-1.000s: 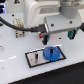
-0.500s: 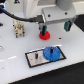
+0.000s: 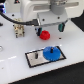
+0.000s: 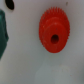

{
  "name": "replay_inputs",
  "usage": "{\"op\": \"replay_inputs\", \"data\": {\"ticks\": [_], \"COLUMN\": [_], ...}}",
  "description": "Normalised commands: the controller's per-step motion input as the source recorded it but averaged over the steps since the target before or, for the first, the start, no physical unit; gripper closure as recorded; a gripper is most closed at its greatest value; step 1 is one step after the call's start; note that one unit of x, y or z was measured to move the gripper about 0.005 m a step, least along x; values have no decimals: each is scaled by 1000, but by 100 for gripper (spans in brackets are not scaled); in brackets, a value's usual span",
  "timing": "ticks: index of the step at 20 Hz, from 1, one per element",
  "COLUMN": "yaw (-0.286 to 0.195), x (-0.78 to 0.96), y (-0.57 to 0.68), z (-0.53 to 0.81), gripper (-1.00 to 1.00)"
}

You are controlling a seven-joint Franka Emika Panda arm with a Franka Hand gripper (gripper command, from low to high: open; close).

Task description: Insert the blue gear onto the right peg, followed by the red gear

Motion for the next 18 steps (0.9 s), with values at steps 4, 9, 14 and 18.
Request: {"op": "replay_inputs", "data": {"ticks": [4,9,14,18], "yaw": [0,0,0,0], "x": [-426,-378,-209,-48], "y": [-1,-4,4,4], "z": [-340,-301,-210,-89], "gripper": [-100,-100,100,100]}}
